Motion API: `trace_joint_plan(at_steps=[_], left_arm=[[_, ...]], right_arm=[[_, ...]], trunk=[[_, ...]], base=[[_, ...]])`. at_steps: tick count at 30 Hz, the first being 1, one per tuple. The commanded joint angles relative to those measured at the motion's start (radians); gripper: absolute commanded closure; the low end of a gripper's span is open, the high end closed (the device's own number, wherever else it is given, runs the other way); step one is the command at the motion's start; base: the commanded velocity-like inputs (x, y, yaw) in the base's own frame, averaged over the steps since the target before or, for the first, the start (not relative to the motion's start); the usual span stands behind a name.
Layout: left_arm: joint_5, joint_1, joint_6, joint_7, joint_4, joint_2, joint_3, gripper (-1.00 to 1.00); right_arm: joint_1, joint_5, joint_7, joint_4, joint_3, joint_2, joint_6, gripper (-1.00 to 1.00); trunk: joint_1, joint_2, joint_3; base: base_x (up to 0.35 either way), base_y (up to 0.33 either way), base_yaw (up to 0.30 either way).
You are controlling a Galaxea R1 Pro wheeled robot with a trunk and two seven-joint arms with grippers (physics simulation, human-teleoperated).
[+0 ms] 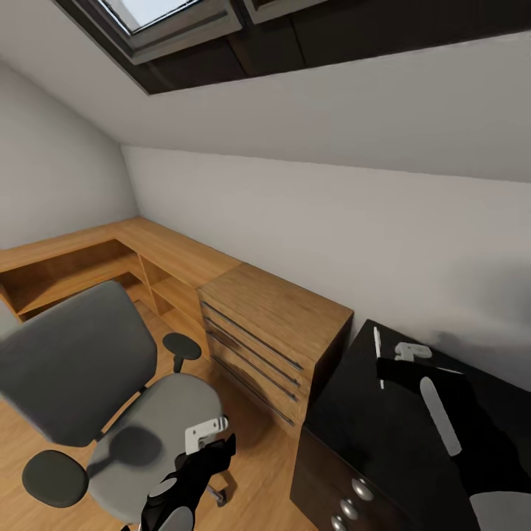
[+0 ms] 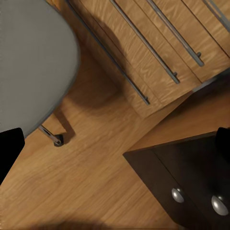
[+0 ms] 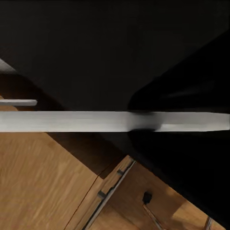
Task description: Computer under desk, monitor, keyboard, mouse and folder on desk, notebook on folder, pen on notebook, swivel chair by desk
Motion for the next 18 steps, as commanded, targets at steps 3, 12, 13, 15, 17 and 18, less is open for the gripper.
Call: trace_joint_plan(at_steps=[3, 12, 13, 15, 17, 18], left_arm=[[0.004, -0.001, 0.004, 0.006, -0.001, 0.003, -0.002, -1.00], [0.004, -0.001, 0.005, 0.005, 0.000, 0.004, -0.002, -1.00], [0.004, -0.001, 0.005, 0.005, 0.000, 0.004, -0.002, -1.00], [0.004, -0.001, 0.005, 0.005, 0.000, 0.004, -0.002, -1.00], [0.004, -0.001, 0.005, 0.005, 0.000, 0.004, -0.002, -1.00], [0.004, -0.001, 0.005, 0.005, 0.000, 0.004, -0.002, -1.00]], right_arm=[[0.000, -0.007, 0.005, -0.012, -0.016, 0.009, 0.006, 1.00], [0.001, -0.010, 0.003, -0.011, -0.130, 0.016, 0.004, 1.00], [0.001, -0.010, 0.003, -0.011, -0.136, 0.016, 0.004, 1.00], [0.001, -0.010, 0.004, -0.009, -0.154, 0.016, 0.004, 1.00], [0.001, -0.011, 0.004, -0.006, -0.160, 0.018, 0.004, 1.00], [0.001, -0.011, 0.003, -0.003, -0.162, 0.019, 0.004, 1.00]], trunk=[[0.000, -0.001, -0.001], [0.000, -0.001, -0.001], [0.000, -0.001, -0.001], [0.000, -0.001, -0.001], [0.000, -0.001, -0.001], [0.000, -0.001, -0.001]], base=[[-0.075, 0.034, 0.000], [-0.243, 0.212, -0.139], [-0.238, 0.255, -0.282], [-0.244, 0.248, -0.290], [-0.254, 0.236, -0.294], [-0.265, 0.223, -0.296]])
